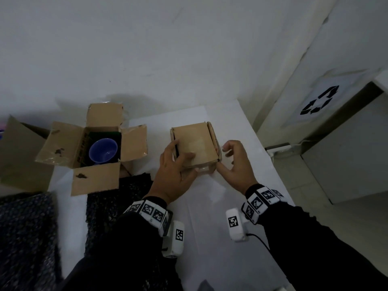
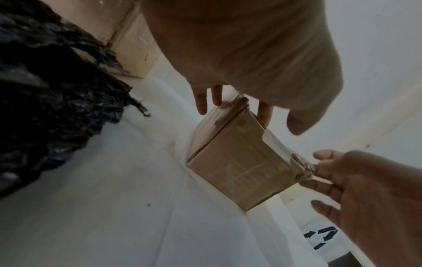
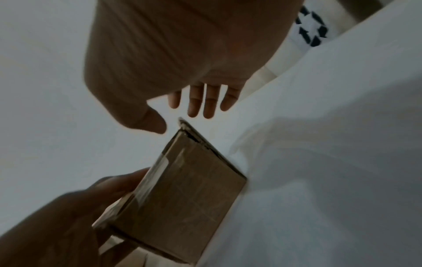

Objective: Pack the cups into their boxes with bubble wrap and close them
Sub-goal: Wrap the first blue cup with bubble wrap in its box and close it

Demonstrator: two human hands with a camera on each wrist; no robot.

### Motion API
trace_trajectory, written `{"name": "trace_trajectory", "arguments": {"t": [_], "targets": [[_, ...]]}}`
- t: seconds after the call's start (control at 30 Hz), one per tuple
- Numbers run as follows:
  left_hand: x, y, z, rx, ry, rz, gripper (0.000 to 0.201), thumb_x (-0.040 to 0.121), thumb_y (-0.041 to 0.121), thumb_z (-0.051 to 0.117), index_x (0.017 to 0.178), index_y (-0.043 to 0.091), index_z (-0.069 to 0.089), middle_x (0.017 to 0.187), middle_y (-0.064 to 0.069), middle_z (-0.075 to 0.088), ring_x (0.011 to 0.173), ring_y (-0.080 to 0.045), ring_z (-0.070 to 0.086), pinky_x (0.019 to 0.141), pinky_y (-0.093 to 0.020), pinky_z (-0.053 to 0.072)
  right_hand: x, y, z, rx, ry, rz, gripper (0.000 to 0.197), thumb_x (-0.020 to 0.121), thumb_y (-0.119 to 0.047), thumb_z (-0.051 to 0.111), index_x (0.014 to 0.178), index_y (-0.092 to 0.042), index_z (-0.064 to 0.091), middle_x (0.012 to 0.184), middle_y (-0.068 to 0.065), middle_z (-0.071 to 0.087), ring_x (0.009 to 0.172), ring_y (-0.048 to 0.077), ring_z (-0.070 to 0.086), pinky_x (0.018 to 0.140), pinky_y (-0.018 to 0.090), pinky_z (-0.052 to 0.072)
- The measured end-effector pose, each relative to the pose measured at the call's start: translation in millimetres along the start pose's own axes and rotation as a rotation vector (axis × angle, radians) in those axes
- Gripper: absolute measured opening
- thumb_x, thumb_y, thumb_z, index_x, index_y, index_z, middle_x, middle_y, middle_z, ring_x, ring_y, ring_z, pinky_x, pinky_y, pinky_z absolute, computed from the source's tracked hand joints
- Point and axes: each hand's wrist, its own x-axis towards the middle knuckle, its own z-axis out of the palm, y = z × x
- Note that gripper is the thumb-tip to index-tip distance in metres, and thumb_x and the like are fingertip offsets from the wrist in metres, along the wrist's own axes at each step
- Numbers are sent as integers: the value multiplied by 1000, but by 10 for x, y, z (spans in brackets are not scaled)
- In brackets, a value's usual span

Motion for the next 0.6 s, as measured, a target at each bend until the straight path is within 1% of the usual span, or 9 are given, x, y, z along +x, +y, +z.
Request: {"name": "trace_trajectory", "arguments": {"t": [0.07,0.1,0.17,0.23,0.33,0.43,0.5,0.53,0.6], "targets": [[15,8,-4,-8,22,-18,47,86,56,46,120,27,60,153,-5,22,134,-30,30,98,-31,34,55,-55,30,-84,-11,-119,57,74,-41,75,118,-19,46,116,-4,46,105,13,45,85,20,40],[23,4,-1,1,30,-19,47,87,56,46,120,26,62,153,-6,24,133,-30,31,97,-31,36,93,-91,52,-139,-27,-157,61,73,-50,77,117,-19,48,117,-3,45,105,14,43,86,20,40],[39,-7,14,18,37,-9,45,87,52,49,119,23,63,151,-10,29,131,-32,34,97,-36,41,164,-123,91,-263,-61,-212,65,68,-62,77,112,-21,52,116,-1,46,104,17,40,84,23,41],[60,-28,27,24,51,-6,39,88,46,57,117,22,65,150,-10,32,130,-33,37,100,-38,40,196,-80,122,-364,-88,-266,57,70,-59,76,106,-19,57,114,0,50,103,21,40,79,29,46],[65,-66,36,23,49,-13,33,88,39,66,116,23,66,152,-8,31,130,-31,39,101,-37,41,191,11,159,-422,-113,-312,45,72,-45,79,101,-16,60,111,3,53,99,25,43,72,34,49],[43,-151,25,-12,36,55,34,90,35,61,121,23,65,155,-11,27,136,-30,37,105,-40,42,176,18,157,-395,-124,-300,44,72,-41,79,102,-17,57,110,2,51,100,24,41,75,33,47],[12,-181,3,-54,24,100,33,91,21,63,124,21,63,156,-12,21,141,-25,31,110,-35,37,171,-1,142,-374,-133,-293,48,69,-45,77,101,-19,54,108,-1,50,100,22,40,76,34,47],[-4,-182,-8,-68,21,92,34,92,15,64,125,20,63,158,-12,16,141,-22,29,111,-32,35,186,-22,146,-381,-132,-293,50,66,-50,77,99,-19,54,107,-2,50,98,22,40,76,34,46],[-40,-183,-11,-78,21,13,35,94,14,61,129,18,60,160,-11,12,136,-17,35,108,-27,36,230,-71,177,-415,-112,-268,56,63,-63,74,92,-20,53,102,-3,50,94,21,40,73,32,43]]}}
